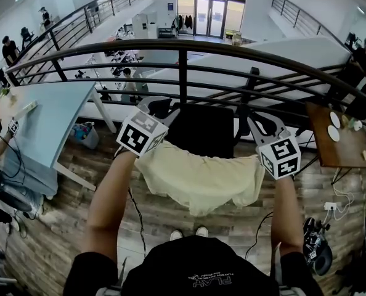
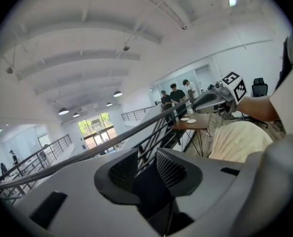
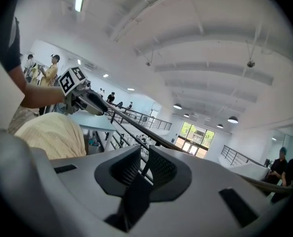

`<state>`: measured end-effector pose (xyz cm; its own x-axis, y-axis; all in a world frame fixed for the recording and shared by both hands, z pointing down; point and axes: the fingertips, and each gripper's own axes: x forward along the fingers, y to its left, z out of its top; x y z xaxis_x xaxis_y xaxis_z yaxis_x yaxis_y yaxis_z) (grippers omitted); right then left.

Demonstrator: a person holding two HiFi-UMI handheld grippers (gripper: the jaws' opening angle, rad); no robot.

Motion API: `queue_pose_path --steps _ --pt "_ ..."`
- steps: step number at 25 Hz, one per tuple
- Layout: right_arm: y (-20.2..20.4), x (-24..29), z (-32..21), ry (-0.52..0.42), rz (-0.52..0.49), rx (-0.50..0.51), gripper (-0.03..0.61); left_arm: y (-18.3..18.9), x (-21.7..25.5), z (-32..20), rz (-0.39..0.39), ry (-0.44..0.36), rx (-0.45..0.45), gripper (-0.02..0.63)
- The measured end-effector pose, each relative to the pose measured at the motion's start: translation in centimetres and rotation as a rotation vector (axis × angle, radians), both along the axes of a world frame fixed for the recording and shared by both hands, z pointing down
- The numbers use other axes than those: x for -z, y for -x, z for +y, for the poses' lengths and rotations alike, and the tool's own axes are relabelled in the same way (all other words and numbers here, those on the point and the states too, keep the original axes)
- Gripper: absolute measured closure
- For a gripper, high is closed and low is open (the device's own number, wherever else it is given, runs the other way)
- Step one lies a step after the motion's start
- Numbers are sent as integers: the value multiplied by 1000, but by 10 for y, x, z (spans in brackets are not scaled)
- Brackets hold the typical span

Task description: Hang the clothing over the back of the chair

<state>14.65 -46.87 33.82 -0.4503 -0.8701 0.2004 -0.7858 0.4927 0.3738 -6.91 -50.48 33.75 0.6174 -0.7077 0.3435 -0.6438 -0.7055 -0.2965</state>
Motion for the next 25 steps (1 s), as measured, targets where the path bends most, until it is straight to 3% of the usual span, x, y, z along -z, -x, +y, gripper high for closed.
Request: queue_pose_path --steps 7,13,25 --pt "22 29 30 -118 -94 -16 532 7 37 23 140 -118 67 578" --pt "39 42 51 -143 -167 -16 543 17 54 43 266 -150 121 601" --pt "28 43 60 -143 -182 -89 558 20 47 46 262 -145 145 601"
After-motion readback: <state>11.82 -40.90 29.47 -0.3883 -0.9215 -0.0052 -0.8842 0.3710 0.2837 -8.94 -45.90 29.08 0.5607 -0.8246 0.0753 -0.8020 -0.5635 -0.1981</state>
